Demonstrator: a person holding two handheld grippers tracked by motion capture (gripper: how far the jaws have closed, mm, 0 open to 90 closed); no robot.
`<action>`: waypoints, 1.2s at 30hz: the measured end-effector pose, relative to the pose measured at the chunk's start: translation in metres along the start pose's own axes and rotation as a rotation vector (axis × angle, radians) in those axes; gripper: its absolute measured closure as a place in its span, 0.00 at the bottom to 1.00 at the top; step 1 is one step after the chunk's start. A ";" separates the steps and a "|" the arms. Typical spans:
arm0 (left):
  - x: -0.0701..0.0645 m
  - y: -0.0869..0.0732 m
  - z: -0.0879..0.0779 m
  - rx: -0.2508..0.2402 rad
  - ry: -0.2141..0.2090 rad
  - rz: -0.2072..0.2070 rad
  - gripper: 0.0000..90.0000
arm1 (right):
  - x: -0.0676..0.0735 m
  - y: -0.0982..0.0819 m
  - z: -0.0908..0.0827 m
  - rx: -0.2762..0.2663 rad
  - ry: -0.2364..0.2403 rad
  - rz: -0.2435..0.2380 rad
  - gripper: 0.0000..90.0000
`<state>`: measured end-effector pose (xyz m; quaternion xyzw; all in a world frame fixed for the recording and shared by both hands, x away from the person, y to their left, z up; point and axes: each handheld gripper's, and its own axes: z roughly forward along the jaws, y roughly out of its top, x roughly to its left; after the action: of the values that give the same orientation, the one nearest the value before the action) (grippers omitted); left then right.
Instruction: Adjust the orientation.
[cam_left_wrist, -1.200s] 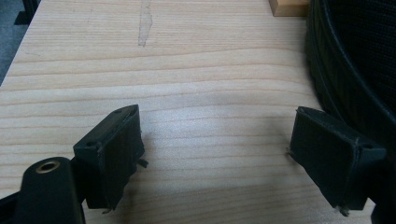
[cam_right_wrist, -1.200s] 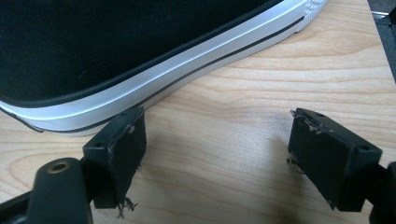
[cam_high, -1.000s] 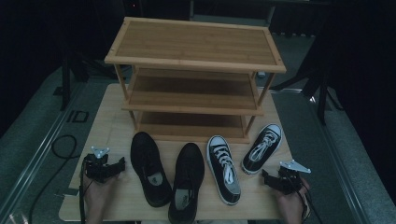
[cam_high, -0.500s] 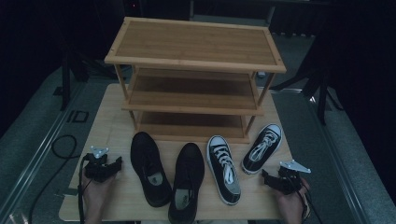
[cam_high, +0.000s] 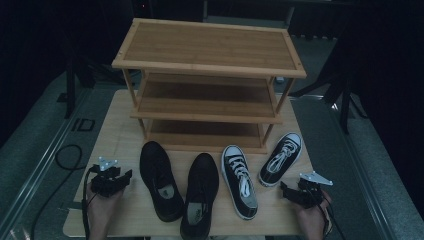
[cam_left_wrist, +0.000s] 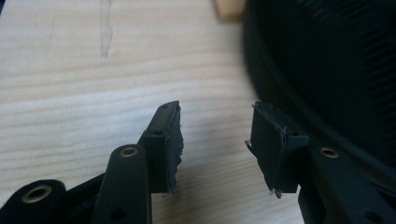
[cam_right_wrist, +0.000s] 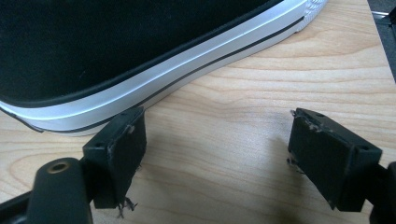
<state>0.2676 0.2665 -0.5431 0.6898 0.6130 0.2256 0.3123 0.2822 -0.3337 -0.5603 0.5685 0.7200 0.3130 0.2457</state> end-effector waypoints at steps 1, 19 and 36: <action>-0.001 0.002 -0.004 -0.007 -0.010 0.000 0.59 | 0.000 0.000 0.000 0.000 0.000 0.000 0.21; -0.039 0.020 -0.056 -0.048 -0.103 0.123 0.59 | 0.000 0.000 0.000 0.001 0.000 0.001 0.21; -0.078 0.036 -0.083 -0.049 -0.279 0.250 0.91 | 0.000 0.000 0.000 0.000 0.000 0.000 0.21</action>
<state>0.2244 0.2001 -0.4538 0.7771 0.4678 0.1798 0.3807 0.2822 -0.3337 -0.5603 0.5685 0.7201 0.3129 0.2456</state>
